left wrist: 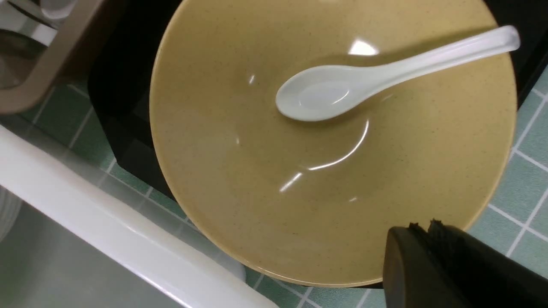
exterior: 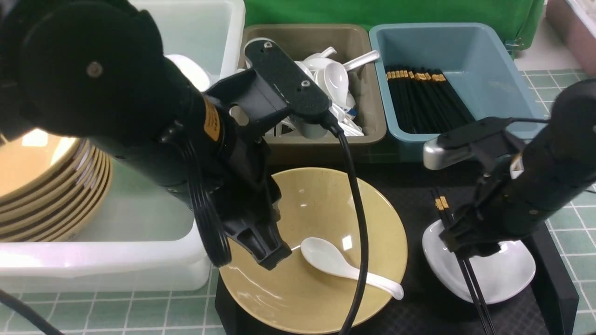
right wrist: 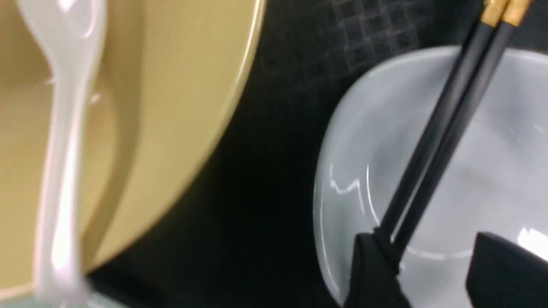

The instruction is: On blue table put chopsticks spoon bowls plates into blue grey white boxes.

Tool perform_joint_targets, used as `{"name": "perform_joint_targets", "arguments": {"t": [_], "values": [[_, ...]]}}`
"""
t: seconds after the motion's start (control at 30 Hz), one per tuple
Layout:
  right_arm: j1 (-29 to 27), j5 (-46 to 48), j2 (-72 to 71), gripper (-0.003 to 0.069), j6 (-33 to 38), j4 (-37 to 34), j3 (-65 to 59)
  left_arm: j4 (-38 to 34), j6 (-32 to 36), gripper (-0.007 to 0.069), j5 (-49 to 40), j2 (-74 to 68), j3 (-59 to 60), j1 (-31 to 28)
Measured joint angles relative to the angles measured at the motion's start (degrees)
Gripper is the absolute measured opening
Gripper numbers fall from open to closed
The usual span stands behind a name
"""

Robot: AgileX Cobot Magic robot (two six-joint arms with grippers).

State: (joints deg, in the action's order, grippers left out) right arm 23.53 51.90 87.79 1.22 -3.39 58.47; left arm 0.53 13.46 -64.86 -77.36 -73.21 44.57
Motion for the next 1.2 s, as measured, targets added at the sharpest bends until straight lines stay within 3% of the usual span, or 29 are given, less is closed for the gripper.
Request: {"name": "perform_joint_targets", "arguments": {"t": [0.1, 0.33, 0.53, 0.67, 0.73, 1.0, 1.2], "values": [[0.00, -1.97, 3.51, 0.0395, -1.22, 0.05, 0.14, 0.45, 0.00, 0.0001, 0.00, 0.00, -0.06, 0.00], [0.00, -4.49, 8.34, 0.0383, -3.13, 0.24, 0.25, 0.96, 0.00, 0.0001, 0.00, 0.00, -0.06, 0.00], [0.00, -4.80, 8.77, 0.0307, -4.23, 0.36, 0.24, 0.96, 0.00, 0.0001, 0.00, 0.00, -0.06, 0.00], [0.00, -4.87, 8.77, 0.0192, -4.27, 0.42, 0.24, 0.96, 0.00, 0.0001, 0.00, 0.00, -0.06, 0.00], [0.00, -4.87, 8.77, 0.0169, -4.29, 0.42, 0.24, 0.96, 0.00, 0.0001, 0.00, 0.00, -0.06, 0.00], [0.00, -3.19, 7.25, 0.0164, -2.60, 1.43, 4.09, 0.96, 0.00, 0.0001, 0.00, 0.00, -0.06, 0.00], [-1.28, -3.62, 5.35, 0.0164, -2.80, 8.80, 16.32, 0.96, -0.49, 0.0001, 0.79, 0.00, -0.06, 0.00]]}}
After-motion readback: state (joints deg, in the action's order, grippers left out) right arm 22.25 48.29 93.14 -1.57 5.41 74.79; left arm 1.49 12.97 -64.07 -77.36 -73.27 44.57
